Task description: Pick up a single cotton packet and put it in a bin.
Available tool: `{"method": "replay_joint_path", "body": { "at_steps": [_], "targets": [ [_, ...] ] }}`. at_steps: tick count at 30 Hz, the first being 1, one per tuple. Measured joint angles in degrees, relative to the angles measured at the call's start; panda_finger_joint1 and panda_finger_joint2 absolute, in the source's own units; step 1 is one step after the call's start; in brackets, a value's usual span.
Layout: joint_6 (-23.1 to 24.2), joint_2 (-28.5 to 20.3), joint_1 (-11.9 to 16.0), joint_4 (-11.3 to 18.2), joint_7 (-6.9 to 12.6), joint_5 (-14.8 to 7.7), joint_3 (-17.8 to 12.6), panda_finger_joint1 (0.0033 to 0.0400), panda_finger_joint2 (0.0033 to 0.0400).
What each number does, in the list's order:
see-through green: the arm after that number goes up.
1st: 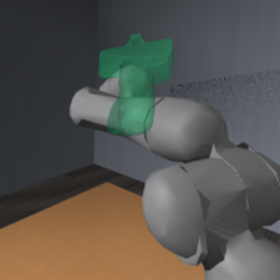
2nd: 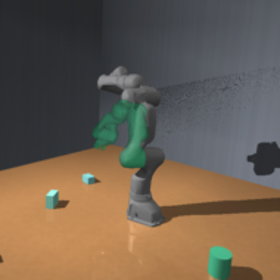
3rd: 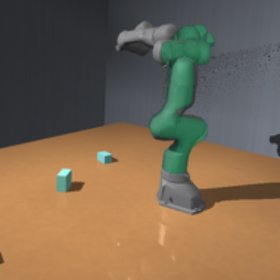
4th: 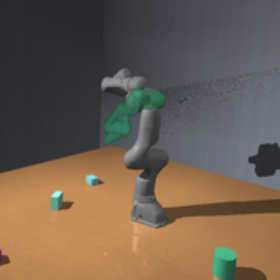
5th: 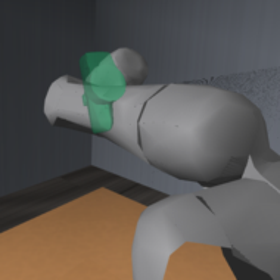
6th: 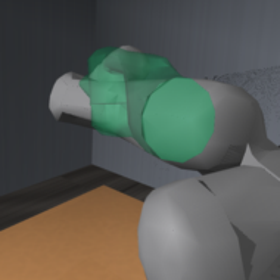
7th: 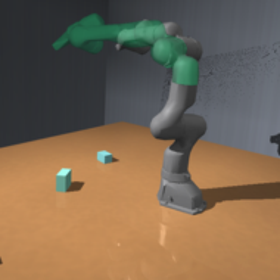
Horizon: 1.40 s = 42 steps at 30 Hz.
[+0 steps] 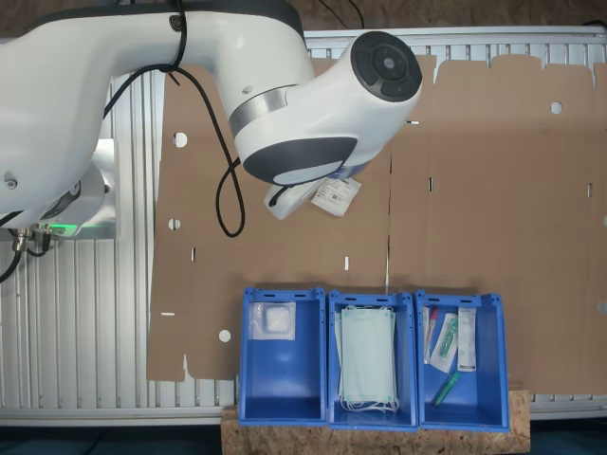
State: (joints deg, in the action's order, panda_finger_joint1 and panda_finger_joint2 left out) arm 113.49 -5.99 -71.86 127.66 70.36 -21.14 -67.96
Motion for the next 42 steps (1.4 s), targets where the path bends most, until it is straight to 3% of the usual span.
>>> {"method": "replay_joint_path", "body": {
  "at_steps": [9,24,35,42],
  "targets": [
    [4.79,4.66,0.0,2.24,0.0,0.0,-1.09,0.04,0.04],
    [8.94,8.94,-0.08,2.33,0.0,0.0,-0.76,0.04,0.04],
    [10.04,9.3,-0.13,2.33,0.0,0.0,0.81,0.04,0.04],
    [10.35,9.35,1.36,2.33,0.0,0.0,4.19,0.04,0.04]
  ]
}}
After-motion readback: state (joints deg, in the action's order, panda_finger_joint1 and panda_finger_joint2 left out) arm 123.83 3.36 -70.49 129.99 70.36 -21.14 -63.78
